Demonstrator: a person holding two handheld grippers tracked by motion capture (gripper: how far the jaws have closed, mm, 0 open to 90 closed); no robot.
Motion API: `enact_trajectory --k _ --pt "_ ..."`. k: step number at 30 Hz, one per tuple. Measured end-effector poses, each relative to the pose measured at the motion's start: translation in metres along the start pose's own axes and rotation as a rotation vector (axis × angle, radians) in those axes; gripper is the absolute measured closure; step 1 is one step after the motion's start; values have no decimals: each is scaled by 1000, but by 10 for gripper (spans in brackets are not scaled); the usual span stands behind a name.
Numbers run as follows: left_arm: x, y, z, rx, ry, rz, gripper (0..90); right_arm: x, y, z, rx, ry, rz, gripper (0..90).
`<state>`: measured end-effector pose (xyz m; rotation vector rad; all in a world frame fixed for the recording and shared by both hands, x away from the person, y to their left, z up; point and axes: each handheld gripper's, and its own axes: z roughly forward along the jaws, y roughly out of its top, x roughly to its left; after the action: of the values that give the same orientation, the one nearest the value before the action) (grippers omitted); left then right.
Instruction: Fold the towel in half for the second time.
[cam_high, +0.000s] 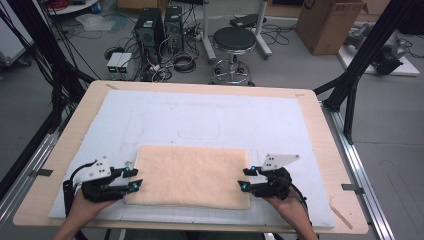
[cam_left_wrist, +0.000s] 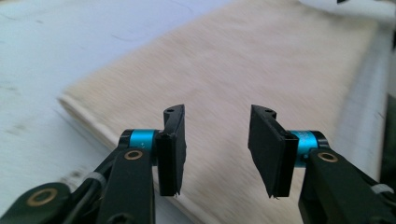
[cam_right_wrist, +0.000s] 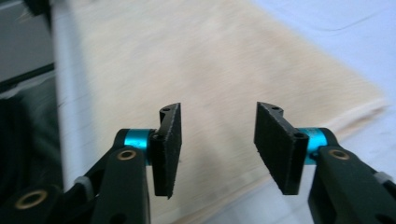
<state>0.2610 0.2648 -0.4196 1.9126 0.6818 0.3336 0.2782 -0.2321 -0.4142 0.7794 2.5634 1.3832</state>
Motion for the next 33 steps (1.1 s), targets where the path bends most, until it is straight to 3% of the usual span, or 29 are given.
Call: enact_trajectory --k 5,10,16,22,24,27,33 --pt "19 12 11 -9 75 -21 524 -27 6 4 -8 -76 62 447" --pt "38 16 29 31 111 -57 501 -47 8 13 -14 -131 112 409" --pt "58 11 47 72 113 -144 459 -63 12 26 -15 -125 158 387" --pt "65 5 55 104 88 -195 441 -76 14 39 19 -91 194 390" --pt "68 3 57 113 64 -236 452 -80 11 42 26 -63 216 424" --pt "71 1 58 123 49 -254 504 -83 8 46 55 -30 222 507" --pt "67 3 58 116 57 -216 726 -79 11 44 48 -1 181 785"
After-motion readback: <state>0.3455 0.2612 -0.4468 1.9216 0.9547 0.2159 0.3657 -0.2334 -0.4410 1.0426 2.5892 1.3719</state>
